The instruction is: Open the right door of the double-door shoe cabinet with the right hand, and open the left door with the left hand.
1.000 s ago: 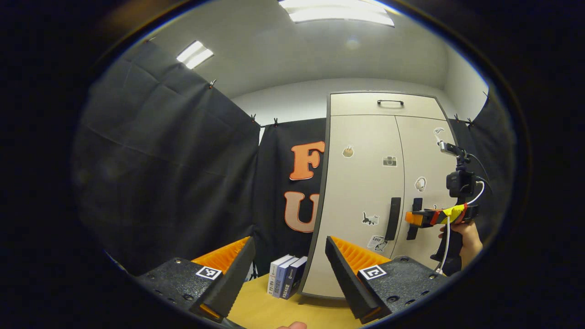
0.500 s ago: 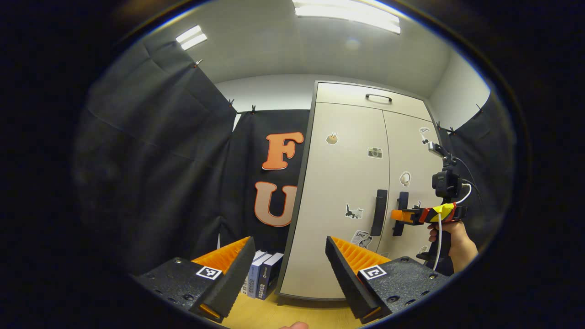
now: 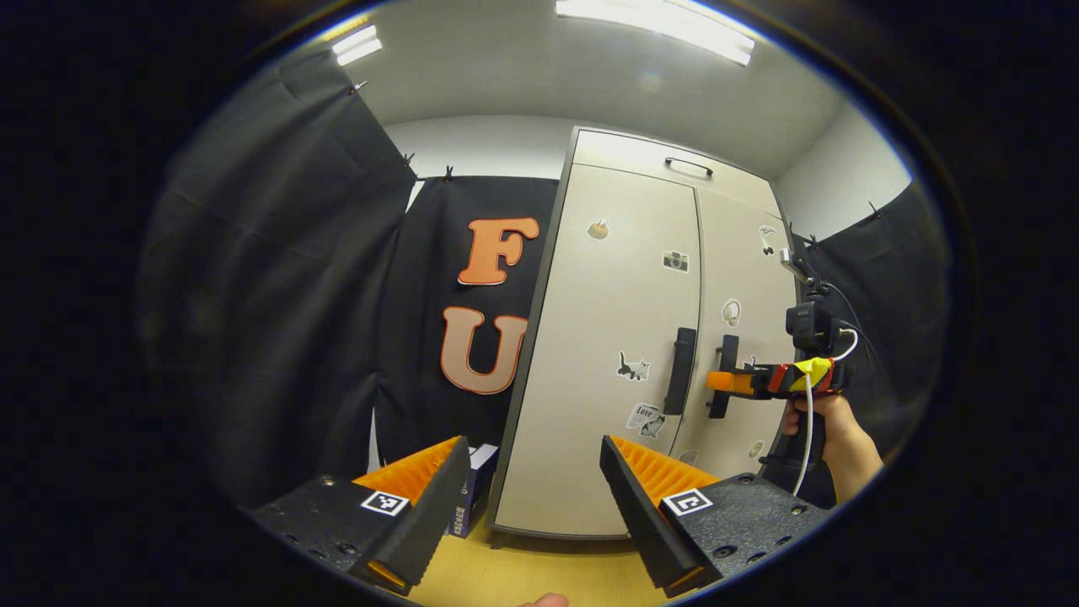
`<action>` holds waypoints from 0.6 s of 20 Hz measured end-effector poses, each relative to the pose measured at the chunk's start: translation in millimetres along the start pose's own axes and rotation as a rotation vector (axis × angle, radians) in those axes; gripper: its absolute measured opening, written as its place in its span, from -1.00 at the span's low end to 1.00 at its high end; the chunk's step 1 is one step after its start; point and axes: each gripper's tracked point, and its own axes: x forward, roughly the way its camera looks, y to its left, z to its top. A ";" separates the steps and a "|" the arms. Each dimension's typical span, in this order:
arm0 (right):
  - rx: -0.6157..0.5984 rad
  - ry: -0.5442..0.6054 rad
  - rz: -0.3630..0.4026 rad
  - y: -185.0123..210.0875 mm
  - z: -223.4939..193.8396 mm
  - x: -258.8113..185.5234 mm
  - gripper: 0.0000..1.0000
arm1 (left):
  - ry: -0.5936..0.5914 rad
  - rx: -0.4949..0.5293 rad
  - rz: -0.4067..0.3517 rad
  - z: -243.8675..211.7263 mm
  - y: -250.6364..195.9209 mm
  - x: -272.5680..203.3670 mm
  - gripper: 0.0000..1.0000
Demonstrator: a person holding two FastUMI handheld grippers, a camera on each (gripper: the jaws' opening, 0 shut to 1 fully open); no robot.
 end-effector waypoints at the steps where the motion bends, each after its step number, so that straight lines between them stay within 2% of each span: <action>1: -0.003 0.000 0.010 -0.9 0.2 -8.8 -0.43 | -0.010 0.006 0.014 3.1 4.3 -5.0 0.88; 6: 0.001 0.018 0.078 -5.8 0.3 -53.0 -0.42 | -0.060 0.056 0.085 18.4 18.1 -21.4 0.88; 7: -0.009 0.020 0.088 -6.9 0.8 -57.3 -0.42 | -0.069 0.070 0.091 21.3 17.7 -23.7 0.82; 8: -0.017 0.023 0.097 -8.4 0.8 -61.1 -0.42 | -0.076 0.080 0.095 22.8 14.9 -24.0 0.88; 12: -0.008 0.026 0.137 -12.8 3.0 -76.3 -0.42 | -0.078 0.073 0.048 19.4 -9.6 -19.3 0.88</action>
